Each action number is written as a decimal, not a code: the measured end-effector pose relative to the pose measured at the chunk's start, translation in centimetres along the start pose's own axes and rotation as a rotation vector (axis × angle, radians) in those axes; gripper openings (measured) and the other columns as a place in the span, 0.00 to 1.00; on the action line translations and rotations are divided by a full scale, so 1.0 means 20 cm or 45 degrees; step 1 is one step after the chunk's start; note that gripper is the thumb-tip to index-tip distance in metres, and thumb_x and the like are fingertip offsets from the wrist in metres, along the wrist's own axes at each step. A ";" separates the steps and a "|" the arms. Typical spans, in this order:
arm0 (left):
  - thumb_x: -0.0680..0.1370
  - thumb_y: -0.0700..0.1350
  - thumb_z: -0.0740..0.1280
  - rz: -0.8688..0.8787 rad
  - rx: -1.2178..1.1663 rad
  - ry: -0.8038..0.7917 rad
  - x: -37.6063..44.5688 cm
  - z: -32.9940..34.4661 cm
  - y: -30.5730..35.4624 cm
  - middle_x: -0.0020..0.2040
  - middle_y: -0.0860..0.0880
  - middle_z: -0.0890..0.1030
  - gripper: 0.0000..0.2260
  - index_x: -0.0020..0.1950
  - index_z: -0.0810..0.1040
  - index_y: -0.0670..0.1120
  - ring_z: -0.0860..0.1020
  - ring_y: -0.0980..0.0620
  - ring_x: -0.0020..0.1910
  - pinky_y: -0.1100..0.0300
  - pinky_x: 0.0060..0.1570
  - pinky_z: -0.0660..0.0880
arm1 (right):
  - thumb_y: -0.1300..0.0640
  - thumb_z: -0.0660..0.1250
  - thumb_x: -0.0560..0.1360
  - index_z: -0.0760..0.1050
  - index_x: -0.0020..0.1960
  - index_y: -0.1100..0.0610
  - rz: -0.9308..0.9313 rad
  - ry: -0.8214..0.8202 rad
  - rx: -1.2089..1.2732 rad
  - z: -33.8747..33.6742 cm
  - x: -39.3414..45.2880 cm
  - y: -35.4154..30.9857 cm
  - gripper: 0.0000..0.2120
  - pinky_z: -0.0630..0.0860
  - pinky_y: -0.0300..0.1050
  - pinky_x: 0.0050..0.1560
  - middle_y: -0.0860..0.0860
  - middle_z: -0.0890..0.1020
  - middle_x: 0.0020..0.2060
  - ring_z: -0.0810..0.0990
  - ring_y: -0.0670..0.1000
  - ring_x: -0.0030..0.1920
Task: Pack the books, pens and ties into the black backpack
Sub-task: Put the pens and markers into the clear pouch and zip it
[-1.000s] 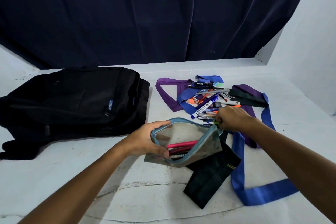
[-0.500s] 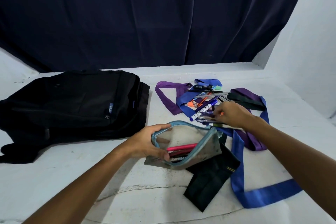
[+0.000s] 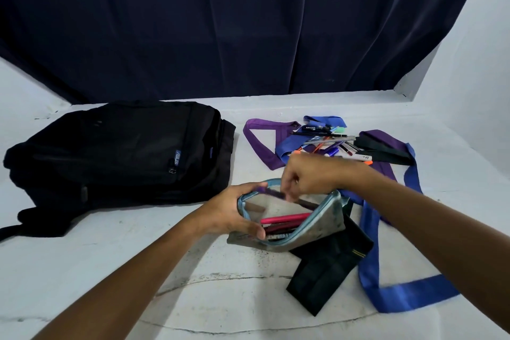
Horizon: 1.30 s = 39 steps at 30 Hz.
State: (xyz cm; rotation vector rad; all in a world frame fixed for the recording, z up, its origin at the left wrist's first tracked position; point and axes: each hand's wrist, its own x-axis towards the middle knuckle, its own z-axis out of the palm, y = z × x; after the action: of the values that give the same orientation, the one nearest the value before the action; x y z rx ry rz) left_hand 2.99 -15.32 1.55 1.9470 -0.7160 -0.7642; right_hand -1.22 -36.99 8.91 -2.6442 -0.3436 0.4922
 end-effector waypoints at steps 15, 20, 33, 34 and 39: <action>0.61 0.38 0.83 0.007 0.052 0.004 0.05 0.00 0.01 0.68 0.56 0.74 0.45 0.75 0.67 0.48 0.78 0.60 0.62 0.60 0.61 0.76 | 0.60 0.73 0.68 0.79 0.40 0.51 0.622 0.279 -0.239 0.05 -0.08 0.60 0.05 0.72 0.42 0.42 0.47 0.80 0.40 0.79 0.51 0.42; 0.60 0.40 0.84 0.015 0.041 -0.012 0.06 0.00 0.01 0.68 0.57 0.74 0.47 0.76 0.66 0.48 0.78 0.60 0.62 0.58 0.63 0.75 | 0.59 0.71 0.71 0.80 0.45 0.51 0.589 0.304 -0.392 0.12 -0.07 0.64 0.04 0.67 0.40 0.39 0.48 0.78 0.43 0.76 0.51 0.43; 0.50 0.59 0.83 0.007 -0.022 -0.056 0.03 0.01 0.02 0.68 0.58 0.74 0.56 0.76 0.65 0.50 0.78 0.59 0.62 0.59 0.60 0.77 | 0.64 0.71 0.74 0.80 0.45 0.62 -0.051 0.938 0.902 -0.16 -0.06 0.13 0.01 0.70 0.34 0.28 0.50 0.79 0.28 0.73 0.45 0.25; 0.50 0.59 0.83 0.007 -0.018 -0.053 0.03 0.01 0.02 0.68 0.59 0.74 0.57 0.76 0.66 0.50 0.78 0.60 0.62 0.60 0.61 0.76 | 0.64 0.71 0.74 0.80 0.44 0.61 -0.085 0.839 0.945 -0.16 -0.06 0.09 0.01 0.70 0.36 0.29 0.51 0.79 0.28 0.73 0.46 0.25; 0.50 0.60 0.83 0.028 -0.017 -0.030 0.02 0.01 0.02 0.63 0.57 0.79 0.52 0.72 0.71 0.51 0.79 0.58 0.61 0.58 0.63 0.75 | 0.61 0.72 0.74 0.83 0.46 0.58 -0.092 0.259 0.309 -0.03 -0.02 -0.04 0.02 0.66 0.29 0.30 0.44 0.79 0.30 0.73 0.38 0.26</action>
State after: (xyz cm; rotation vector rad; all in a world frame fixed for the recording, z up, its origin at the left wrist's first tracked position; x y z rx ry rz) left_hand 3.01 -15.87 1.71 1.9182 -0.7434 -0.7779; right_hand -1.41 -36.68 9.84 -2.4096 -0.2944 0.2229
